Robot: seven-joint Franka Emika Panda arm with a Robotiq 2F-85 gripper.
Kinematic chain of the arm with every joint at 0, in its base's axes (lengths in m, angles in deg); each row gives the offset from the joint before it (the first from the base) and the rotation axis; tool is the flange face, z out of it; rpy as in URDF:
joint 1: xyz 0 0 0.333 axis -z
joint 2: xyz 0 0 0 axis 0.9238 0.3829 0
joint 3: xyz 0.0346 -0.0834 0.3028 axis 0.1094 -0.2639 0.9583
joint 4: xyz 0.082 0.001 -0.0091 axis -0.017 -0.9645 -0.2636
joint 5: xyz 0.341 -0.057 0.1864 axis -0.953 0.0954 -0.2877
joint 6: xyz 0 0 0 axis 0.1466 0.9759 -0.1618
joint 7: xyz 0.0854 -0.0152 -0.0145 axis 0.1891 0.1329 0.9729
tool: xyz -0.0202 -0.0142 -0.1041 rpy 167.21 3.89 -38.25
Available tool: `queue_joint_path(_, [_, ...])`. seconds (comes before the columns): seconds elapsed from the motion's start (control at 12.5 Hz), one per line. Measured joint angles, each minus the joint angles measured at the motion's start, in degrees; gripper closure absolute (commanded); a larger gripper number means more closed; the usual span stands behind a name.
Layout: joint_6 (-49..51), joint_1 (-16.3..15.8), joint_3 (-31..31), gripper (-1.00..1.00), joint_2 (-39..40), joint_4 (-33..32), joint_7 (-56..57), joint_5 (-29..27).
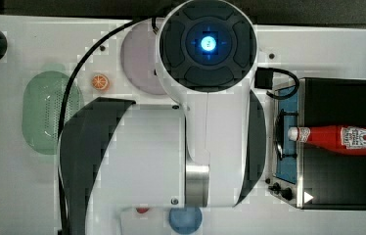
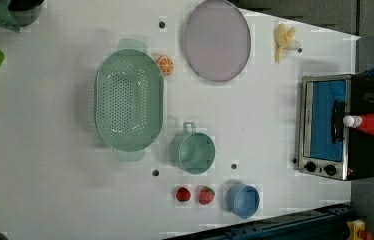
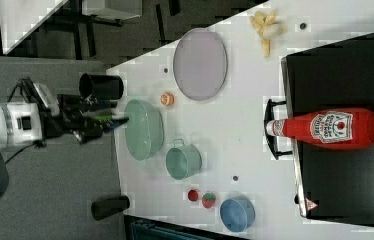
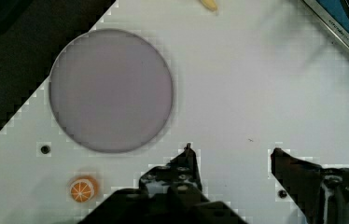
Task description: Pick Ketchup from oven and place it on table.
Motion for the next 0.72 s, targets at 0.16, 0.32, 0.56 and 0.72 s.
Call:
queue_joint_path(0.16, [7.4, 0.0, -0.4, -0.8, -10.0, -10.8, -0.5, 0.1])
queue_joint_path(0.32, [10.5, -0.1, -0.5, -1.0, -18.7, -15.2, -0.8, -0.3])
queue_joint_path(0.56, [8.5, 0.5, -0.9, -1.0, -21.9, -9.9, -1.1, 0.0])
queue_joint_path(0.72, [8.1, 0.4, -3.1, -1.0, -20.8, -7.8, -1.1, 0.7])
